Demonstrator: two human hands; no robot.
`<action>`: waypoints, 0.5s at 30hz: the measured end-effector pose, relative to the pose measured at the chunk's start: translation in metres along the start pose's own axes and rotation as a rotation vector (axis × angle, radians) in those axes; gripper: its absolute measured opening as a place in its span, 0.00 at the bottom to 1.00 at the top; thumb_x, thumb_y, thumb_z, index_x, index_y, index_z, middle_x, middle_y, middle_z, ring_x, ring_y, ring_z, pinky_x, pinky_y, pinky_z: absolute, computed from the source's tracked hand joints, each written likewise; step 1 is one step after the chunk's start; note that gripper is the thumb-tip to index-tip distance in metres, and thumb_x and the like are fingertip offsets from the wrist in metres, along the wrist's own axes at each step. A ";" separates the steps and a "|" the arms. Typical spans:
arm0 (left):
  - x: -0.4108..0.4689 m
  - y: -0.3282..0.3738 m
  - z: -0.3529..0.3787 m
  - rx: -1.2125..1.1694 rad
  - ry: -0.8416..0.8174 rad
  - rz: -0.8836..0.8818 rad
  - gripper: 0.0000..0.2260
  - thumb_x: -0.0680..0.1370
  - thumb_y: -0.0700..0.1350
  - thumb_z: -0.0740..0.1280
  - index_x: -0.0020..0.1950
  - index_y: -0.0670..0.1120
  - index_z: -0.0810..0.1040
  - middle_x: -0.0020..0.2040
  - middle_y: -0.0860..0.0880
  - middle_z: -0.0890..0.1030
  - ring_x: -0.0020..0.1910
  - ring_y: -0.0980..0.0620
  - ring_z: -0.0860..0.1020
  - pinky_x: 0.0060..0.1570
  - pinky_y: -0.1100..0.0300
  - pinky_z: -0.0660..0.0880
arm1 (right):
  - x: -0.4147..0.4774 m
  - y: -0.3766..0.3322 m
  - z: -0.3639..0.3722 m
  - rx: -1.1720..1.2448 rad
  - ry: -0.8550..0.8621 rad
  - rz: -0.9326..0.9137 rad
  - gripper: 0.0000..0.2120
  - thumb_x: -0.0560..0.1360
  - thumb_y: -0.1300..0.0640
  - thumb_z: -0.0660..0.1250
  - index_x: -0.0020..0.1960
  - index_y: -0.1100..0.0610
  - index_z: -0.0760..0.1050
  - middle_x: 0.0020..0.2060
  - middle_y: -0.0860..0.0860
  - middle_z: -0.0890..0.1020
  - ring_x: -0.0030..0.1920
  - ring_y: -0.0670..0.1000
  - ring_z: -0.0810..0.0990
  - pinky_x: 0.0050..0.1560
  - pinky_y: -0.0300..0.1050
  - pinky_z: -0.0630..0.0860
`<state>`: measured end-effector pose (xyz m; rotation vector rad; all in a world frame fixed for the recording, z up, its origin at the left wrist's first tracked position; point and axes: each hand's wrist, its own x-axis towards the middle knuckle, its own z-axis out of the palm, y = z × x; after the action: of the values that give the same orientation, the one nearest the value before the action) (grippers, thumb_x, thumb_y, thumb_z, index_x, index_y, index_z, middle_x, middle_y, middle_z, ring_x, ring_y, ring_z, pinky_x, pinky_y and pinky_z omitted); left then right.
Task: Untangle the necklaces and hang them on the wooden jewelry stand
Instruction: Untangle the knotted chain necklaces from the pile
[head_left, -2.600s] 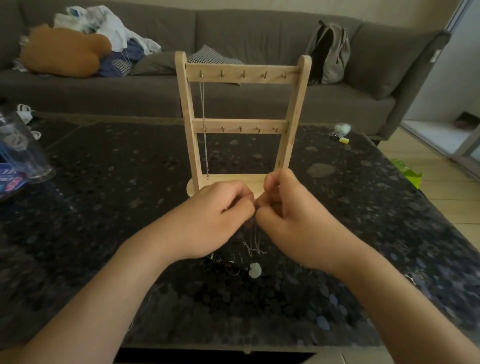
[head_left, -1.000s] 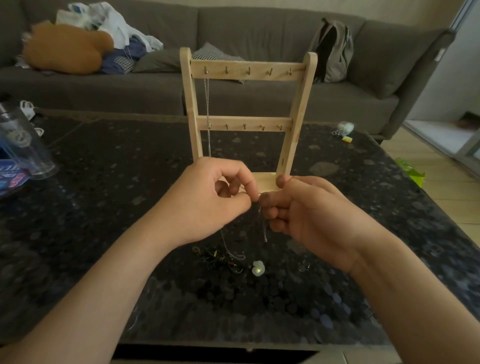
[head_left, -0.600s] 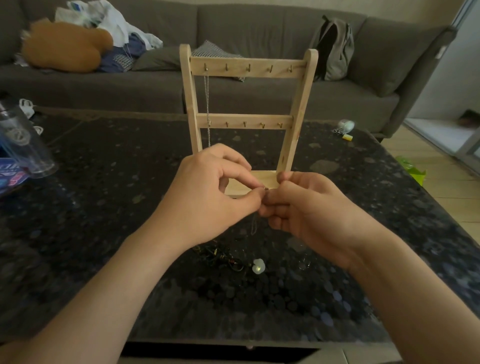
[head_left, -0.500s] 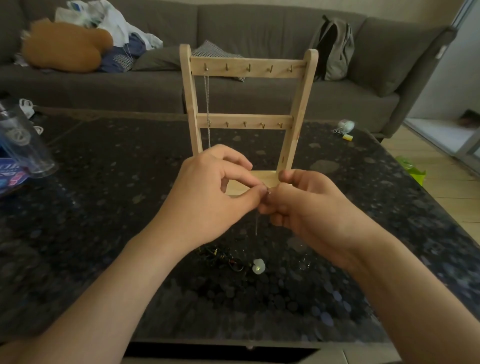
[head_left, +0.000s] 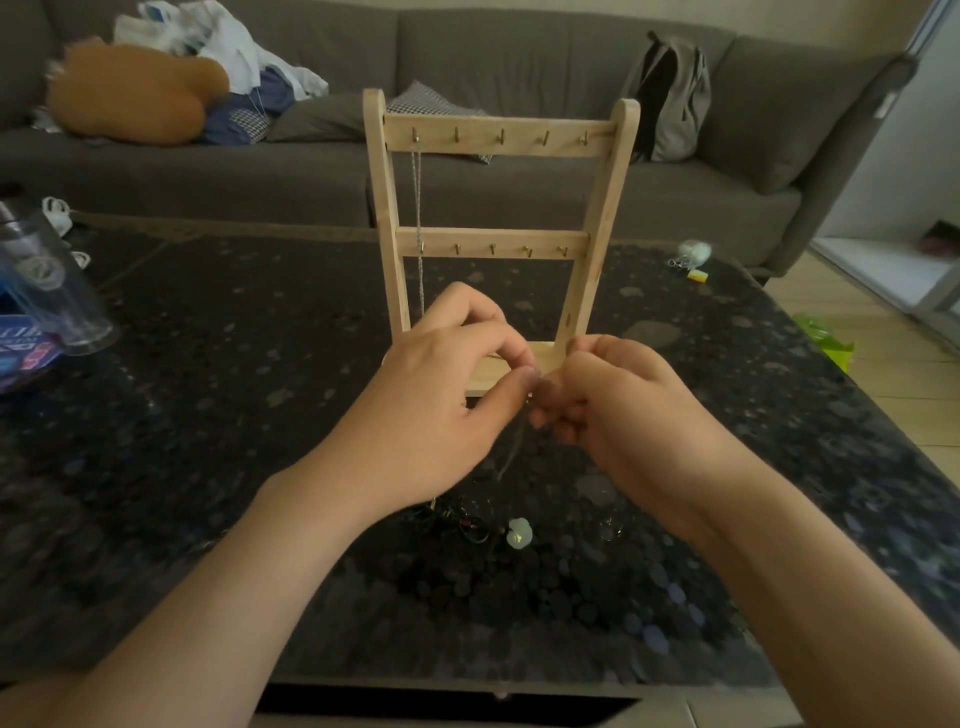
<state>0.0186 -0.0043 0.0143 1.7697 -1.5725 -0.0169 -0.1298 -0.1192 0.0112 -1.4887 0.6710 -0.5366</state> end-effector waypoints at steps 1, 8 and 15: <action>-0.001 0.000 0.002 0.021 0.001 0.022 0.05 0.82 0.52 0.68 0.52 0.54 0.83 0.55 0.58 0.72 0.53 0.63 0.75 0.57 0.64 0.71 | 0.000 0.001 0.001 0.009 0.012 -0.001 0.03 0.79 0.63 0.63 0.51 0.57 0.75 0.38 0.51 0.82 0.42 0.51 0.82 0.47 0.52 0.74; -0.001 0.004 0.002 0.004 -0.040 -0.011 0.05 0.82 0.51 0.67 0.49 0.53 0.81 0.53 0.60 0.74 0.49 0.64 0.75 0.47 0.67 0.70 | 0.001 0.005 0.008 0.085 0.091 -0.031 0.08 0.83 0.64 0.61 0.59 0.55 0.72 0.36 0.49 0.81 0.41 0.50 0.79 0.47 0.49 0.76; 0.003 -0.004 -0.004 -0.082 -0.084 -0.134 0.05 0.84 0.52 0.68 0.50 0.54 0.82 0.52 0.61 0.76 0.48 0.60 0.75 0.41 0.71 0.69 | -0.002 -0.002 0.011 0.086 0.033 -0.009 0.08 0.83 0.66 0.60 0.54 0.54 0.71 0.36 0.48 0.74 0.34 0.47 0.70 0.39 0.46 0.68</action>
<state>0.0249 -0.0051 0.0163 1.8268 -1.4874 -0.2193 -0.1236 -0.1100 0.0125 -1.4054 0.6593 -0.5909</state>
